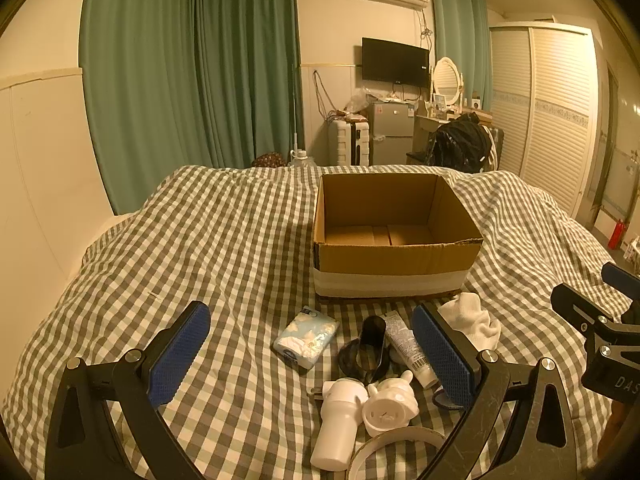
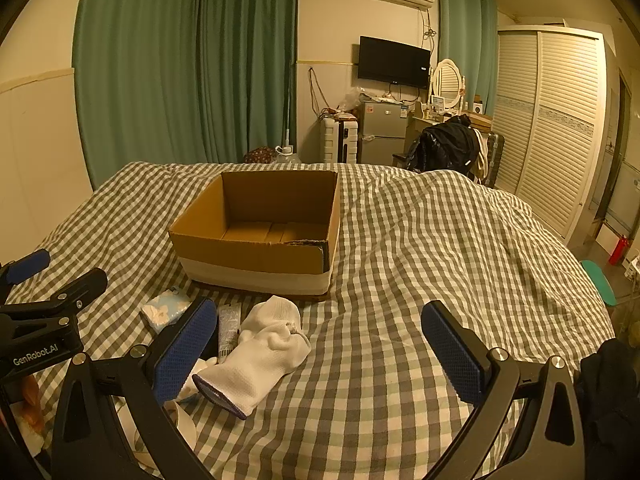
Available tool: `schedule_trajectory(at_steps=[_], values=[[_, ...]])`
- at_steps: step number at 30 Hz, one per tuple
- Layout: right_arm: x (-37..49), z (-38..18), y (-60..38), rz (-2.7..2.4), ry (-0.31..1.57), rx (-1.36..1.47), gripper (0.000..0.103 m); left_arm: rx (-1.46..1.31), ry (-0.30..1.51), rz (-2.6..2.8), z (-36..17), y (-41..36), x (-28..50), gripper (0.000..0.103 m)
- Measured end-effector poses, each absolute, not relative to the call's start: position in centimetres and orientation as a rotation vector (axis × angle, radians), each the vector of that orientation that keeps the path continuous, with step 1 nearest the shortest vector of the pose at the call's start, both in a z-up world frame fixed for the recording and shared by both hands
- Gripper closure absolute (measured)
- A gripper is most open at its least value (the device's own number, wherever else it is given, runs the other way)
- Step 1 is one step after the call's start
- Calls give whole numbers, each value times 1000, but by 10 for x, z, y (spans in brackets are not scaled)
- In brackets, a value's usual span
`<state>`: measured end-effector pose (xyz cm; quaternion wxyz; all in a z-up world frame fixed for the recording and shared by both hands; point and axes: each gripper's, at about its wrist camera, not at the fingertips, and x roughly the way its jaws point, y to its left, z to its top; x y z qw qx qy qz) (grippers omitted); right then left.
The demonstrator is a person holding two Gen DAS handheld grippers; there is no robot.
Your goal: Organize objects
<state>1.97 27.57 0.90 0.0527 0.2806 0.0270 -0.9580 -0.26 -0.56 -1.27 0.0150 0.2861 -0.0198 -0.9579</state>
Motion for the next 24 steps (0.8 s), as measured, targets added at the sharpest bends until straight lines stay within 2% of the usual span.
schedule_trajectory(at_steps=[12, 24], values=[[21, 9, 274, -2898, 79, 846, 0, 871, -46, -2973, -10, -7, 1, 0], [40, 31, 281, -2878, 69, 776, 0, 776, -28, -2996, 18, -3, 25, 0]])
